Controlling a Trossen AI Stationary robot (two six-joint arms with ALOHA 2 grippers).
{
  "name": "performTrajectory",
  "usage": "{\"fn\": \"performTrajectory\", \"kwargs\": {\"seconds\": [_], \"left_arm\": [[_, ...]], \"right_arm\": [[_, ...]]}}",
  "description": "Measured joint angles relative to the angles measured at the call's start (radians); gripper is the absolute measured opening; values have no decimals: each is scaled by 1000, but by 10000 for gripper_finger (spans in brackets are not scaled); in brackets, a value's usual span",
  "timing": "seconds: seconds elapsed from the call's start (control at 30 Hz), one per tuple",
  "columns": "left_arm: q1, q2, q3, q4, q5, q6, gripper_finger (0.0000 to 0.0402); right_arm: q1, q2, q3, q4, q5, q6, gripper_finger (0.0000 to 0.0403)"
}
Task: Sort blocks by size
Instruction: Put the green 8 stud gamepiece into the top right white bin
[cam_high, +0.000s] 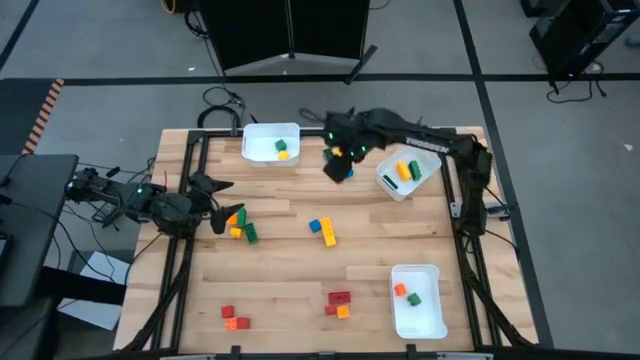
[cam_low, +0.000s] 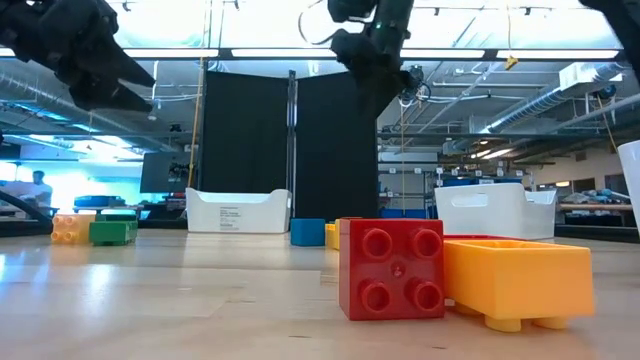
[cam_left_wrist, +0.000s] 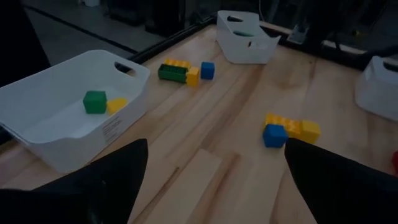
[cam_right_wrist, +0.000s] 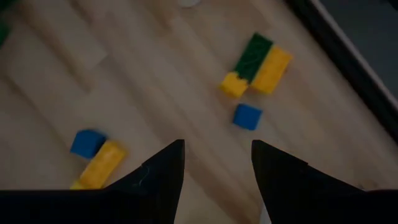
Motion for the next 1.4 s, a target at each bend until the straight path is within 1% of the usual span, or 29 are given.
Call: {"fn": "performTrajectory", "kwargs": {"seconds": [0.13, 0.3, 0.47, 0.63, 0.8, 0.9, 1.0, 1.13, 1.23, 1.3, 1.4], "left_arm": [[0, 0, 0, 32, 0, 0, 387], [0, 0, 0, 60, 0, 5, 388], [0, 0, 0, 75, -7, 5, 388], [0, 0, 0, 76, -10, 6, 388], [0, 0, 0, 83, -10, 5, 388], [0, 0, 0, 92, -10, 5, 388], [0, 1, 0, 140, -11, -8, 388], [1, 33, 2, 148, -45, -56, 388], [25, 88, 6, 147, -53, -121, 388], [55, 128, 6, 143, -53, -193, 388], [113, 195, 6, 126, -13, -296, 388]], "right_arm": [[76, -95, -190, 143, 17, 49, 199], [161, -233, -420, 329, 20, 154, 197], [240, -344, -601, 372, 22, 270, 199], [318, -433, -752, 373, 69, 407, 197], [380, -499, -848, 374, 99, 489, 199], [415, -534, -886, 370, 99, 497, 198], [452, -577, -932, 364, 100, 513, 197], [500, -647, -1002, 359, 99, 573, 199], [529, -697, -1051, 361, 99, 606, 199], [544, -728, -1078, 360, 99, 627, 197], [560, -767, -1112, 363, 99, 658, 197]]}}
